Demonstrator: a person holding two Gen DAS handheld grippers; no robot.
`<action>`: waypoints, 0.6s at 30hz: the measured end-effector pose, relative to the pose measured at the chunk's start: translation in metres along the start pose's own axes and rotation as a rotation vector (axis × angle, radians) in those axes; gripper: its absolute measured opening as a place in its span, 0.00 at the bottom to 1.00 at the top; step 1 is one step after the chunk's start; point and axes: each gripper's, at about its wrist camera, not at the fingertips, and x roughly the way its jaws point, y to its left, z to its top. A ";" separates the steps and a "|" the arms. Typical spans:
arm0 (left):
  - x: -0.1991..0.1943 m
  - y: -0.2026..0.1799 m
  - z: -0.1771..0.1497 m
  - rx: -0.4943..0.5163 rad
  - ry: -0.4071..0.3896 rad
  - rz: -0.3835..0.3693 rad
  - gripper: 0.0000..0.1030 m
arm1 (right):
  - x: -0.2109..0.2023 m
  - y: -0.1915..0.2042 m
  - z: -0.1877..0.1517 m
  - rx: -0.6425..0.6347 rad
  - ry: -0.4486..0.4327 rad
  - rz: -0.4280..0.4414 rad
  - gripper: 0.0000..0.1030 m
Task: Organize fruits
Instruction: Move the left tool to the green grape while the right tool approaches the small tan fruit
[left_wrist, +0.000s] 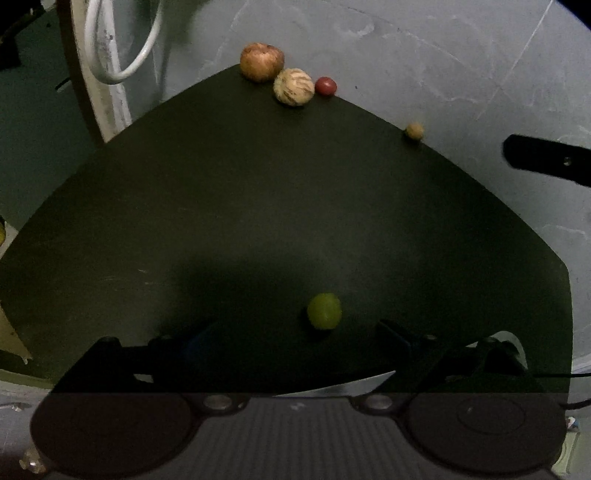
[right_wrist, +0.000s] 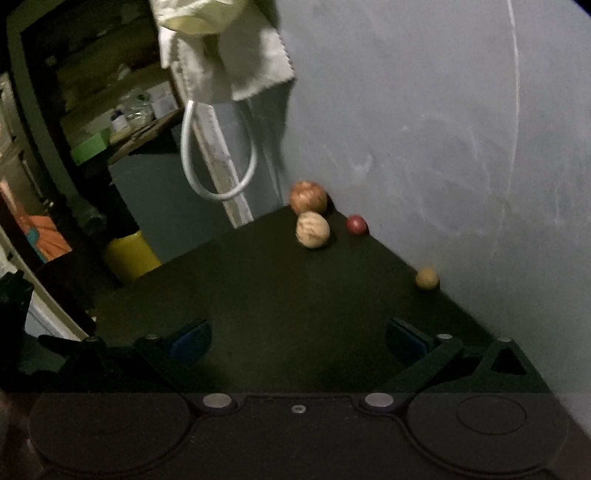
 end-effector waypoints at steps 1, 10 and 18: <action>0.002 0.000 0.000 -0.003 0.003 -0.004 0.90 | 0.001 -0.001 -0.001 0.008 -0.002 -0.003 0.98; 0.012 0.001 0.004 -0.003 0.025 -0.025 0.90 | 0.006 -0.009 0.001 0.034 0.001 -0.023 0.98; 0.017 0.000 0.004 -0.010 0.031 -0.033 0.86 | 0.016 -0.011 -0.004 0.037 0.022 -0.020 0.98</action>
